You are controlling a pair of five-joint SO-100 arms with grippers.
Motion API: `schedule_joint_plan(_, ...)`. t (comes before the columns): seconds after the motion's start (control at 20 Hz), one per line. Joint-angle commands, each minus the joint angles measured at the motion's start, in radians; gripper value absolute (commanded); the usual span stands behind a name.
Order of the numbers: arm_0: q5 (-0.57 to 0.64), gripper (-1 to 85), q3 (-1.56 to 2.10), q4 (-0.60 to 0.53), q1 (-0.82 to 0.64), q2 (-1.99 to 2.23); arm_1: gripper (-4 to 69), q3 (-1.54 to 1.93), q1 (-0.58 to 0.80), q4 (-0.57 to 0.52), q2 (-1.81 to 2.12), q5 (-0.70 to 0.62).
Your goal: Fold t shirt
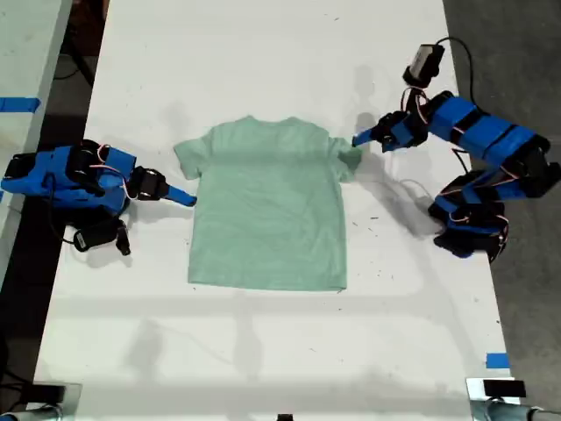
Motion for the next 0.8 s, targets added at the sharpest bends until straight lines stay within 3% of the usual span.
schedule_joint_plan(0.0,-0.012,2.3,0.041,-0.008,-0.003,0.009,30.6,-0.005,0.005,-0.169,-0.064,0.044)
schedule_joint_plan(0.45,-0.012,2.3,0.041,-0.008,-0.002,0.009,23.6,-0.038,-0.057,-0.334,-0.322,0.186)
schedule_joint_plan(0.5,-0.012,2.3,0.041,-0.008,-0.002,0.009,20.8,-0.038,-0.074,-0.359,-0.342,0.212)
schedule_joint_plan(0.55,-0.012,2.3,0.041,-0.008,-0.002,0.009,4.9,-0.038,-0.086,-0.383,-0.360,0.224)
schedule_joint_plan(0.6,-0.012,2.3,0.041,-0.008,-0.002,0.009,1.8,-0.052,-0.092,-0.390,-0.383,0.232)
schedule_joint_plan(0.75,-0.012,2.3,0.041,-0.008,-0.002,0.009,1.8,-0.132,-0.087,-0.302,-0.370,0.222)
